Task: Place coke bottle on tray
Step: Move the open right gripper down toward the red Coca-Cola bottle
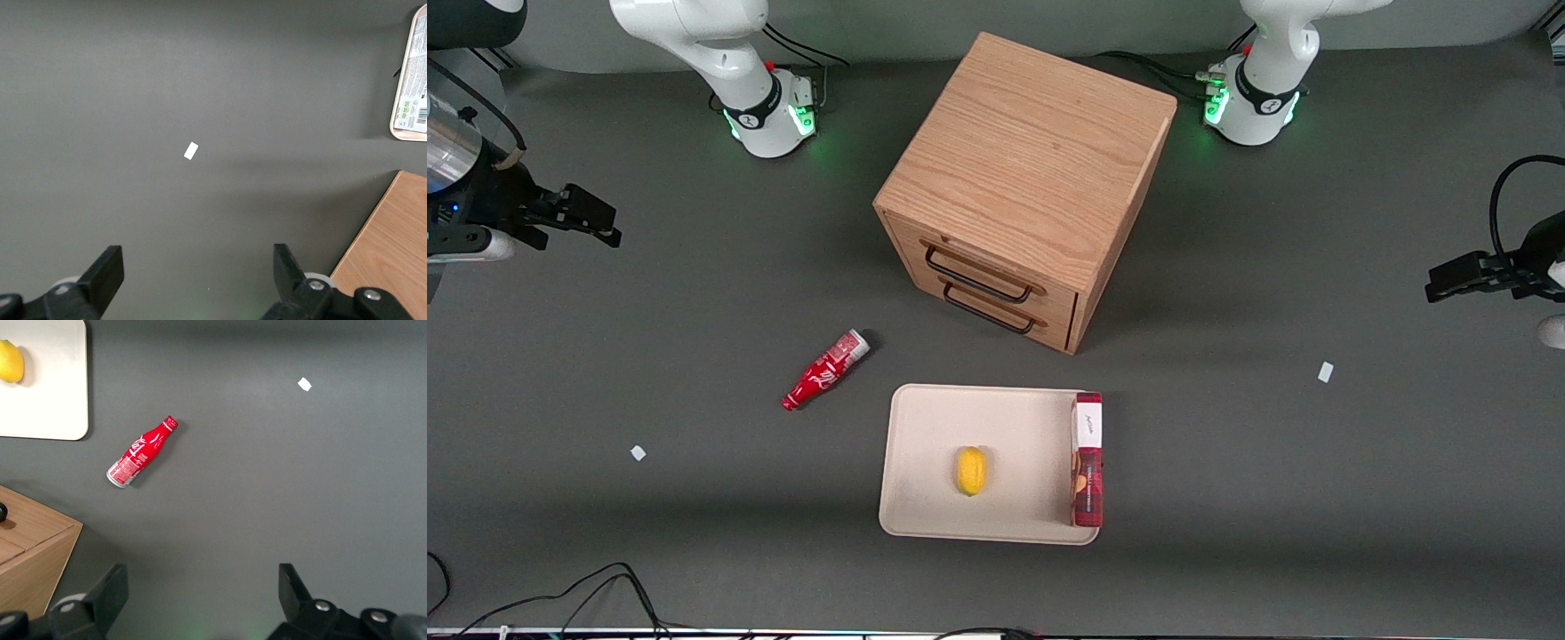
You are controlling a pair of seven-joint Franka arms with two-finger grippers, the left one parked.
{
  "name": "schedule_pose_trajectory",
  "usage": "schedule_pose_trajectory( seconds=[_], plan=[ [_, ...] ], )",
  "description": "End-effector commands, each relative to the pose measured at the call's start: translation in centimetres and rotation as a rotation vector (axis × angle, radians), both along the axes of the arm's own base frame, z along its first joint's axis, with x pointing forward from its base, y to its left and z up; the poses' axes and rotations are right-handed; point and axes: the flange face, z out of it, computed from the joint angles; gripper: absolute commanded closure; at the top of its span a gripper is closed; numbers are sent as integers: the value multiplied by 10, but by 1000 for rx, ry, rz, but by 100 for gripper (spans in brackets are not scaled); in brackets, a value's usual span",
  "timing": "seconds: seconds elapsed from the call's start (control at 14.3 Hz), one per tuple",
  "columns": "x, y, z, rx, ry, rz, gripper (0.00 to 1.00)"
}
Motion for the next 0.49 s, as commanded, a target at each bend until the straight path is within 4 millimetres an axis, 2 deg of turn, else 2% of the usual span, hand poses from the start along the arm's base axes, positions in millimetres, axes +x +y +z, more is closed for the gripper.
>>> schedule_pose_trajectory(
  seconds=[0.0, 0.42],
  plan=[
    [5, 2, 2, -4, 15, -14, 0],
    [9, 10, -4, -5, 24, -14, 0]
  ],
)
